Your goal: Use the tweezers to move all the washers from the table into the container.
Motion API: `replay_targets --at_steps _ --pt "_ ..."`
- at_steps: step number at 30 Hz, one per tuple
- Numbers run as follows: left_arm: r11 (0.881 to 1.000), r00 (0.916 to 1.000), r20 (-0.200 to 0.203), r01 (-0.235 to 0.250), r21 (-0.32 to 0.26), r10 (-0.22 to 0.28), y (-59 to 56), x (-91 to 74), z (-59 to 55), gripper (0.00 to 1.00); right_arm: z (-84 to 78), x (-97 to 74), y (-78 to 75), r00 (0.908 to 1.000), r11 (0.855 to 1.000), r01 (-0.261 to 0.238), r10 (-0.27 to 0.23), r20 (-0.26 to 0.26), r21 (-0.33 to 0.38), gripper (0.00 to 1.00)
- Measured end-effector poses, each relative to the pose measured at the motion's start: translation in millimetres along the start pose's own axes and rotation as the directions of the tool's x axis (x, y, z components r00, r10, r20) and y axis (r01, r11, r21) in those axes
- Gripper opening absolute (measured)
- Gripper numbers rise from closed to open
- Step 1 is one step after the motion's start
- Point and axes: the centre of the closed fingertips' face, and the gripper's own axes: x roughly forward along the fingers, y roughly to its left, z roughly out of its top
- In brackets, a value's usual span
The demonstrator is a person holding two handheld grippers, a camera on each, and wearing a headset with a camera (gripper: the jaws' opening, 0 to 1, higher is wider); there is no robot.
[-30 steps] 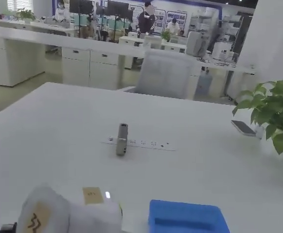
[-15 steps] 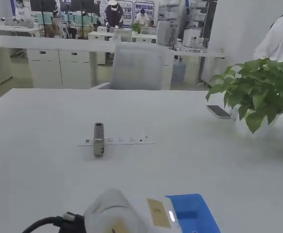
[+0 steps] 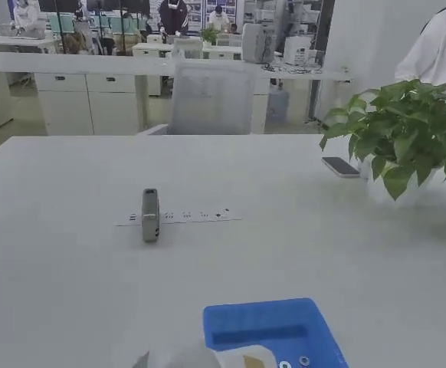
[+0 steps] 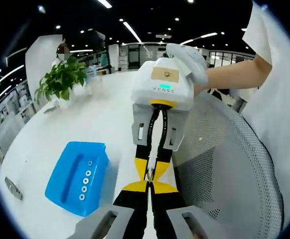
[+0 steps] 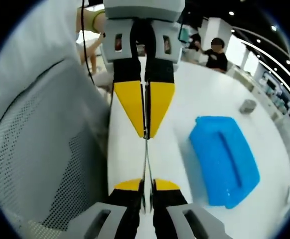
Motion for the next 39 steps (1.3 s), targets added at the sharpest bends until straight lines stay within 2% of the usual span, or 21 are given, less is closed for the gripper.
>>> replay_targets --at_steps 3,4,8,11,14,18,21,24,25,26,30,31,37,39 --pt "1.0 0.9992 -0.04 -0.011 -0.015 0.01 2.0 3.6 -13.3 0.0 -4.4 5.4 -1.7 1.0 1.0 -0.001 0.001 -0.001 0.002 0.05" --pt "1.0 0.9991 -0.041 -0.012 -0.011 0.012 2.0 4.1 -15.0 0.0 -4.6 5.9 -2.8 1.0 1.0 0.005 -0.005 0.006 0.006 0.06" --pt "0.999 0.9986 -0.052 -0.01 -0.036 0.008 1.1 3.9 -23.7 0.0 0.4 6.0 -2.5 0.9965 0.996 0.006 -0.013 0.082 0.091 0.07" --pt "0.999 0.9974 -0.071 -0.01 -0.041 0.007 0.9 5.8 -31.9 0.0 4.7 -0.5 -5.7 0.988 0.988 0.028 -0.051 0.146 0.153 0.13" --pt "0.999 0.9953 -0.097 -0.008 -0.047 0.003 0.1 9.4 -41.6 0.0 4.6 -12.0 -9.6 0.9752 0.972 0.063 -0.108 0.193 0.224 0.24" --pt "0.999 0.9914 -0.131 -0.004 -0.052 -0.003 -1.3 14.7 -52.7 0.0 -0.5 -30.8 -14.5 0.9568 0.947 0.122 -0.192 0.218 0.298 0.39" --pt "0.998 0.9876 -0.157 -0.004 -0.06 -0.005 -1.1 17.9 -60.1 0.0 -5.2 -43.8 -16.7 0.9453 0.928 0.158 -0.241 0.22 0.339 0.46" --pt "0.998 0.9836 -0.18 -0.004 -0.063 -0.008 -1.2 20.5 -65.2 0.0 -9.6 -53.8 -18.5 0.9354 0.912 0.189 -0.28 0.216 0.364 0.5" --pt "0.998 0.9812 -0.193 -0.004 -0.063 -0.009 -1.3 21.8 -67.6 0.0 -11.5 -57.6 -20.0 0.9305 0.902 0.204 -0.299 0.211 0.382 0.51" --pt "0.998 0.9804 -0.197 -0.003 -0.062 -0.009 -1.5 22.2 -68.4 0.0 -12.0 -58.8 -20.4 0.9291 0.899 0.207 -0.304 0.21 0.385 0.53" --pt "0.998 0.9721 -0.234 -0.001 -0.062 -0.014 -2.5 26.3 -75.2 0.0 -14.2 -69.8 -23.9 0.9102 0.874 0.243 -0.355 0.213 0.421 0.55" --pt "0.998 0.9696 -0.244 -0.001 -0.063 -0.014 -2.7 27.0 -76.8 0.0 -15.0 -72.6 -25.1 0.9036 0.867 0.253 -0.371 0.215 0.43 0.55" --pt "0.999 0.9526 -0.304 -0.01 -0.039 -0.002 -5.9 28.8 -84.3 0.0 -15.7 -86.8 -30.0 0.8803 0.839 0.298 -0.426 0.209 0.455 0.57" --pt "0.999 0.9468 -0.322 -0.011 -0.031 0.0 -7.0 29.5 -87.2 0.0 -16.6 -92.2 -32.3 0.8685 0.826 0.317 -0.45 0.207 0.466 0.57"
